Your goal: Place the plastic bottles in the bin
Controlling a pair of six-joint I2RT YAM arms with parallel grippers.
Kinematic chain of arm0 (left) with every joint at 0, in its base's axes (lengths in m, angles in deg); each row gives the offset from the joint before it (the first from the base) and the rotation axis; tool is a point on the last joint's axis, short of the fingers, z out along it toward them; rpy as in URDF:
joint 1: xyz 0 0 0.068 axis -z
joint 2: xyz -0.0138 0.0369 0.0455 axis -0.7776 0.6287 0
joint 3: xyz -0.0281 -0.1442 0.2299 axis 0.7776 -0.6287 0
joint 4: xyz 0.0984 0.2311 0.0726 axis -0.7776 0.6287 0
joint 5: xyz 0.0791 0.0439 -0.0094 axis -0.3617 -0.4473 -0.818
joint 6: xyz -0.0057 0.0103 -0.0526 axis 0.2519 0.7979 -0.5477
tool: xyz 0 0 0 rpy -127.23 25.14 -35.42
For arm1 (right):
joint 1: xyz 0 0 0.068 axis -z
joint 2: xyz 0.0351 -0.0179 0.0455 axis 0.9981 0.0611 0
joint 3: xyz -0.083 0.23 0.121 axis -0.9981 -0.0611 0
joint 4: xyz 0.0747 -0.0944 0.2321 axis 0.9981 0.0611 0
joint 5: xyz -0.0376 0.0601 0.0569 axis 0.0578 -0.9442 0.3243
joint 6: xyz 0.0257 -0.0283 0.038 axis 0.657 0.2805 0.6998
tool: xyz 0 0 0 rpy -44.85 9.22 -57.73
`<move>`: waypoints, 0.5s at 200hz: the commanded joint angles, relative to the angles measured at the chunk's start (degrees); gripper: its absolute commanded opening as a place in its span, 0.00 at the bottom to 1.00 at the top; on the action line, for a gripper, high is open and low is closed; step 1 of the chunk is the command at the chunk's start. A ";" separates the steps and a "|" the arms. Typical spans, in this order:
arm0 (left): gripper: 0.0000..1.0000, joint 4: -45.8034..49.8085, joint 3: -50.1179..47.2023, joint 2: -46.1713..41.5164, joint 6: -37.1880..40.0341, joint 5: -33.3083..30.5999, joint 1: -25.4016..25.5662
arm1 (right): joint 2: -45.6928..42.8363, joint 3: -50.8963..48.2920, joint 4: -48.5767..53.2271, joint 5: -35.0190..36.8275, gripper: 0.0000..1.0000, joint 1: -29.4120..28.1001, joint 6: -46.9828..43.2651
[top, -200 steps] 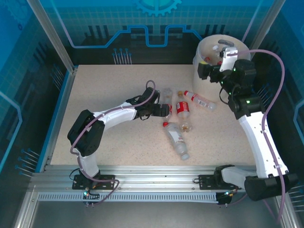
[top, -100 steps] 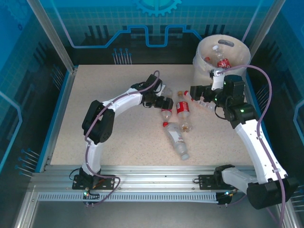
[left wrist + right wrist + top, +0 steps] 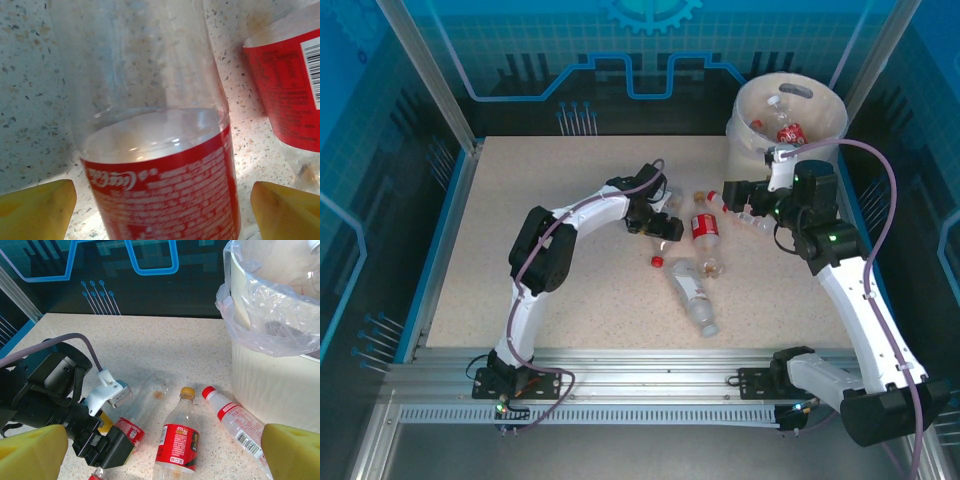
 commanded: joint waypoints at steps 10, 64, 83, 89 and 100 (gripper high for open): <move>0.84 0.89 1.16 1.77 0.54 0.12 -0.01 | 0.62 -1.45 -0.49 0.94 1.00 -0.66 0.44; 0.68 -0.43 -1.71 -0.75 0.82 -1.84 -0.65 | 2.25 -1.95 -0.51 0.02 1.00 -0.66 0.76; 0.67 -2.38 -4.80 -3.59 0.53 -2.45 -1.86 | 2.87 -1.99 -0.84 -1.09 1.00 -0.68 1.25; 0.66 -3.17 -5.98 -4.74 0.56 -2.53 -2.41 | 3.14 -2.02 -0.95 -1.68 1.00 -0.66 1.59; 0.66 -4.78 -8.67 -7.50 1.01 -3.22 -3.25 | 3.64 -1.86 -1.11 -3.33 1.00 -0.67 2.32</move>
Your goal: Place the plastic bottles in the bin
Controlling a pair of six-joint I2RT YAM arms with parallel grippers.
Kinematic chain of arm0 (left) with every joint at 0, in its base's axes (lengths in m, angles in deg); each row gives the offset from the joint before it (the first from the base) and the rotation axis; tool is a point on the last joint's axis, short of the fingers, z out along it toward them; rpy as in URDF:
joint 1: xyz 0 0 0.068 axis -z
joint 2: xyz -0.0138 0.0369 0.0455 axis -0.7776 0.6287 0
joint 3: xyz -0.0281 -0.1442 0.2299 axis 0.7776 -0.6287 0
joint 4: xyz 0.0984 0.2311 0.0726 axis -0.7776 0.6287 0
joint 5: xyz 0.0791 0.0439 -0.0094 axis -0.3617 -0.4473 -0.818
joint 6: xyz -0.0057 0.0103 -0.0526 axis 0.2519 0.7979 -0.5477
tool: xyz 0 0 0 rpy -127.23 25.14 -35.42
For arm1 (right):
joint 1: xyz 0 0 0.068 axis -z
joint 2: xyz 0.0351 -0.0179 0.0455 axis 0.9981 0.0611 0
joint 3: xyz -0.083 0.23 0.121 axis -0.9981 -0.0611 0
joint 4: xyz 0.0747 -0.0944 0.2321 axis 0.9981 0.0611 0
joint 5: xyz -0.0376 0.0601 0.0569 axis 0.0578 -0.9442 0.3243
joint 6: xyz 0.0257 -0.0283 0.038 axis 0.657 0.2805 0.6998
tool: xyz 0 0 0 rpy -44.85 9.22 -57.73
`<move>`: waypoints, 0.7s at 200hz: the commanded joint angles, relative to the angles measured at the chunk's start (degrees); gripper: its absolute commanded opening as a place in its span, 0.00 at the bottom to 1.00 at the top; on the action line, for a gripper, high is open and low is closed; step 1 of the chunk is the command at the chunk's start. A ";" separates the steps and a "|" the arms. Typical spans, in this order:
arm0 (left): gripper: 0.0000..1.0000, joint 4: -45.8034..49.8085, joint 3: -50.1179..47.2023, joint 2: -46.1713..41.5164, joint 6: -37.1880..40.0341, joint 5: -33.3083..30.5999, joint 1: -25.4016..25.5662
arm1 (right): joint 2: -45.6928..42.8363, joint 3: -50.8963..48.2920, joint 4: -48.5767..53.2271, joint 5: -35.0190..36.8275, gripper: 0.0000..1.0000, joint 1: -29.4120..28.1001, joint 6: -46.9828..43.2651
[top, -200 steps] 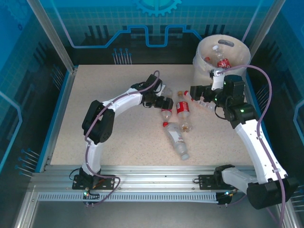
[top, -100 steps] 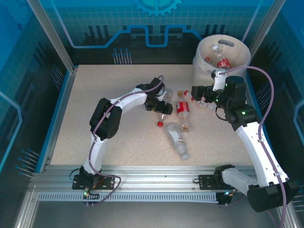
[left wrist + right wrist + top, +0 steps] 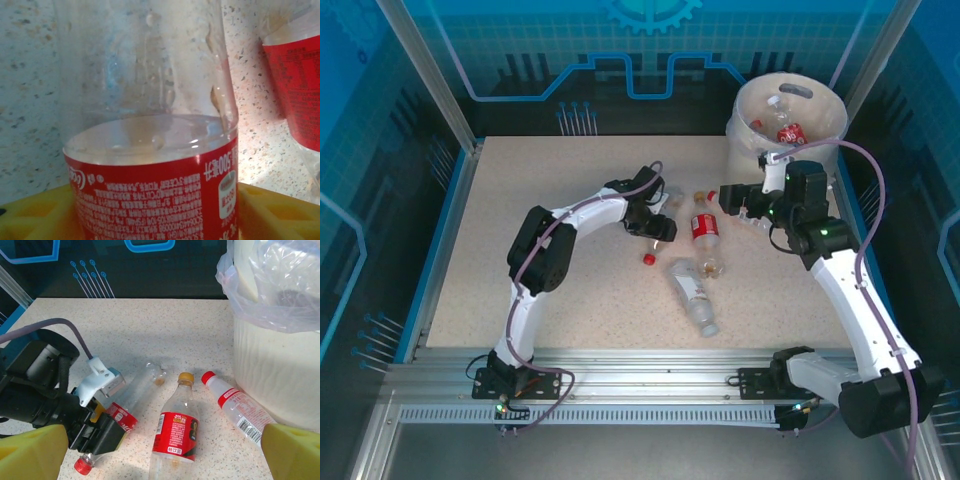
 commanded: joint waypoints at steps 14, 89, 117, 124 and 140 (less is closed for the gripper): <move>0.65 -4.54 -8.83 -10.52 2.10 -4.14 -3.11 | 1.49 -0.24 -1.87 -5.52 1.00 -0.86 3.77; 0.64 -25.95 -30.33 -32.83 1.25 -5.37 -3.41 | 12.54 -0.22 -20.94 -16.72 1.00 -7.47 19.61; 0.64 -38.85 -41.72 -39.12 -1.05 -2.15 -3.40 | 18.07 -0.06 -29.93 -19.76 0.99 -9.97 26.48; 0.64 -40.79 -43.52 -40.17 -1.29 -1.36 -3.36 | 19.81 0.58 -31.08 -20.59 0.99 -10.48 27.42; 0.65 -44.25 -46.53 -41.94 -1.65 1.13 -3.33 | 23.76 3.65 -31.94 -23.42 0.99 -11.63 28.91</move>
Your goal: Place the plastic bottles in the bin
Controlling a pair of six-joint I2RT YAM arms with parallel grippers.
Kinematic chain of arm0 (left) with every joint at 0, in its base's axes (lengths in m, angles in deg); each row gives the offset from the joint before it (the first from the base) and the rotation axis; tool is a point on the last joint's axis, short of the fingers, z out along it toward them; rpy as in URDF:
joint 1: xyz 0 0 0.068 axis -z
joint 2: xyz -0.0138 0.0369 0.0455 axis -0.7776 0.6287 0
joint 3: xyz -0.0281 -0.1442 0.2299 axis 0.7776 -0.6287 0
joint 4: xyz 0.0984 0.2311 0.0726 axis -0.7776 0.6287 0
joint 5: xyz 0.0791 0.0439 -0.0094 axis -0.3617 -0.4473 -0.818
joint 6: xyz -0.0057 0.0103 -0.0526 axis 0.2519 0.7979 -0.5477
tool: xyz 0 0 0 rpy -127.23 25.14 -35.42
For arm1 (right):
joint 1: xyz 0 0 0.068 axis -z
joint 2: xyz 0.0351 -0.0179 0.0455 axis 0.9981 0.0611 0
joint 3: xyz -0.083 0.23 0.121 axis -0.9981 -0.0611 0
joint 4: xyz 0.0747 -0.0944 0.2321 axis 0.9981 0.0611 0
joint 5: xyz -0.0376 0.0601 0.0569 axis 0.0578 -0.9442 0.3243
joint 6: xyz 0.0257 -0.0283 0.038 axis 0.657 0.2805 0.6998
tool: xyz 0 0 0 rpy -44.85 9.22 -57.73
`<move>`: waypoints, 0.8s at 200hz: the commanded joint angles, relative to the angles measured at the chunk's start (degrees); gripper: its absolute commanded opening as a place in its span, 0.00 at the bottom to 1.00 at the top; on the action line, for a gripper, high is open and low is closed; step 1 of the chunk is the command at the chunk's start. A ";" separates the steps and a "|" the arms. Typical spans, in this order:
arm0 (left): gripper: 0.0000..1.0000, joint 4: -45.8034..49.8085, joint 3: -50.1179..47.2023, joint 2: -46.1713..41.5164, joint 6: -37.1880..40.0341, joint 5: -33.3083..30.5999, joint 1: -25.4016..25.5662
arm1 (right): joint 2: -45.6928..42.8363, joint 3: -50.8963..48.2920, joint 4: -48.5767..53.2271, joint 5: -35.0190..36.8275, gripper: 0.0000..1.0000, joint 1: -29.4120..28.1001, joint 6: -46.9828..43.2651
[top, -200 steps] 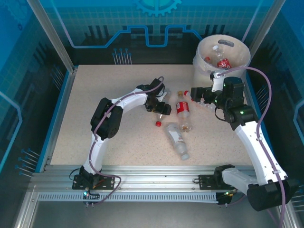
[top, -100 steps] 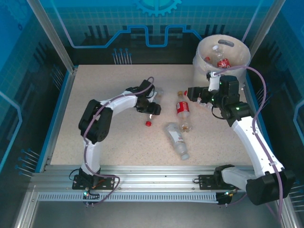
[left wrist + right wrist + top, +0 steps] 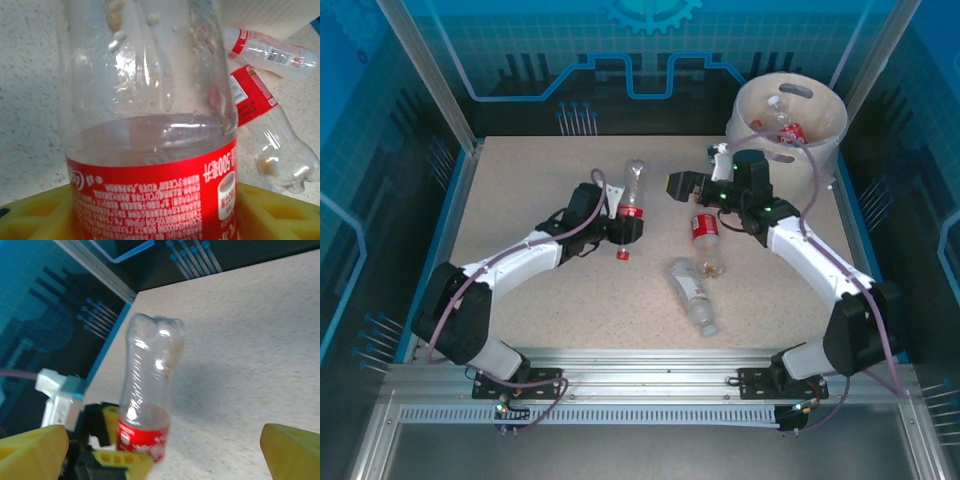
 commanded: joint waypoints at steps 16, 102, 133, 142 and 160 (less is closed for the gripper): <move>0.65 -11.91 -5.38 -3.52 -1.52 5.85 0.27 | 7.30 6.46 -7.29 -7.35 0.98 -3.30 6.49; 0.65 -12.20 -4.34 -3.19 2.08 8.36 1.91 | 17.26 14.47 -2.15 -4.15 0.79 -6.27 4.82; 0.65 -12.32 -4.63 -3.45 2.55 8.98 1.96 | 17.23 13.23 -3.41 -1.86 0.66 -6.27 4.78; 0.65 -12.37 -4.65 -3.57 2.72 8.98 1.96 | 17.60 13.59 -2.68 -1.51 0.66 -6.32 4.33; 0.65 -11.96 -4.40 -3.53 3.02 9.06 1.96 | 18.22 13.87 -2.99 -1.51 0.54 -6.36 4.28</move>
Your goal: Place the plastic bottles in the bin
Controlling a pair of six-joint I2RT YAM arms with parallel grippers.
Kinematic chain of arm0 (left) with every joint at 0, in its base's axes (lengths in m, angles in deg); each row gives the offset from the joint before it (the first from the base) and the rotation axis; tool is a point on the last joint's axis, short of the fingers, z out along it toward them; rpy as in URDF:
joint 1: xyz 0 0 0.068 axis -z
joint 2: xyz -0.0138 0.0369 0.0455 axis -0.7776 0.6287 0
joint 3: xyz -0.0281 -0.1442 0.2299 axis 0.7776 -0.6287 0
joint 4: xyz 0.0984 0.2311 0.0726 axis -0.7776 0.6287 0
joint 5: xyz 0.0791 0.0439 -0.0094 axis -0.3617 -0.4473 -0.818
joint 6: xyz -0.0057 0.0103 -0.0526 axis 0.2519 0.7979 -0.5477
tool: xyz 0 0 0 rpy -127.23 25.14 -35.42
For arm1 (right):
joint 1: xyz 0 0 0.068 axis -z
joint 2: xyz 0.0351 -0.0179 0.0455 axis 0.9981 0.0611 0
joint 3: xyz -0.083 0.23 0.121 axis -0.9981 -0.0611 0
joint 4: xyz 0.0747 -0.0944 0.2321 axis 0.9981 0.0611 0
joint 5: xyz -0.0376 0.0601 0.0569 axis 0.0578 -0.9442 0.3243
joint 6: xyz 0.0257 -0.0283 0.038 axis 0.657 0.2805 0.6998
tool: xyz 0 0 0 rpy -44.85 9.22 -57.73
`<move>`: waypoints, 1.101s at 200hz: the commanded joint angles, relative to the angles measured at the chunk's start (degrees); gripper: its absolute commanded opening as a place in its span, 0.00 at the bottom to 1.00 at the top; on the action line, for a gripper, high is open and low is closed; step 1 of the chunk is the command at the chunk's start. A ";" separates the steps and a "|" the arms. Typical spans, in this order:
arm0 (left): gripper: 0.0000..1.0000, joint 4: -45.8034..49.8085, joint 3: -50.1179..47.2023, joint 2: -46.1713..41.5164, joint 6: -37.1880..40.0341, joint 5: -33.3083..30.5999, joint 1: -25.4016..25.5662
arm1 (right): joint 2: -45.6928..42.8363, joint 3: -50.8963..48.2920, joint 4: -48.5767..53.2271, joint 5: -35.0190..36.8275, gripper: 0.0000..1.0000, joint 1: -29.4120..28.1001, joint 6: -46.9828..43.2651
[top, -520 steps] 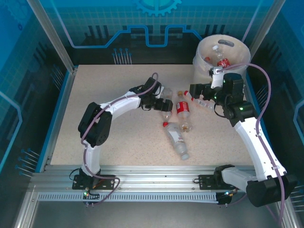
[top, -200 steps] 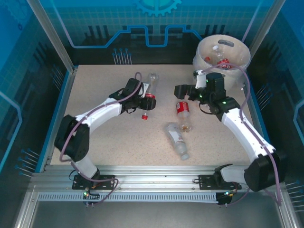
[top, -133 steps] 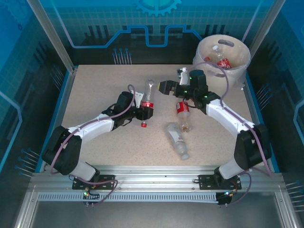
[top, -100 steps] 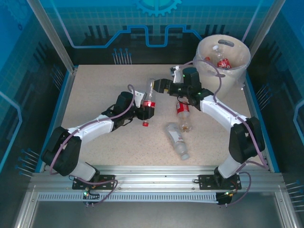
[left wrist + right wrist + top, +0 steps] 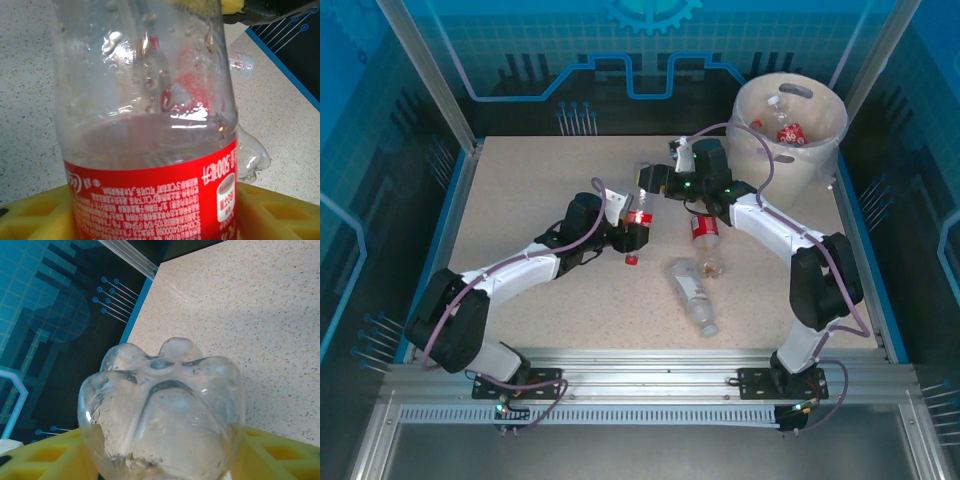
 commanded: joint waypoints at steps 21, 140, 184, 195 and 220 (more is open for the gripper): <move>0.65 -1.03 1.08 -1.69 2.63 2.75 0.52 | 1.41 1.47 -1.43 1.39 0.51 -1.10 -0.34; 0.99 5.86 -3.72 -14.19 -1.86 -1.88 0.51 | -8.41 10.97 2.09 16.36 0.44 3.58 -18.54; 0.99 8.18 -7.50 -15.69 -3.17 -3.89 0.49 | -13.81 20.02 5.94 29.89 0.43 6.58 -34.55; 0.99 8.13 -8.24 -15.68 -3.92 -4.10 0.50 | -15.29 20.86 4.18 33.22 0.42 7.36 -38.18; 0.99 6.79 -9.46 -15.52 -5.20 -4.53 0.51 | -17.59 21.50 -1.54 39.75 0.41 9.50 -45.48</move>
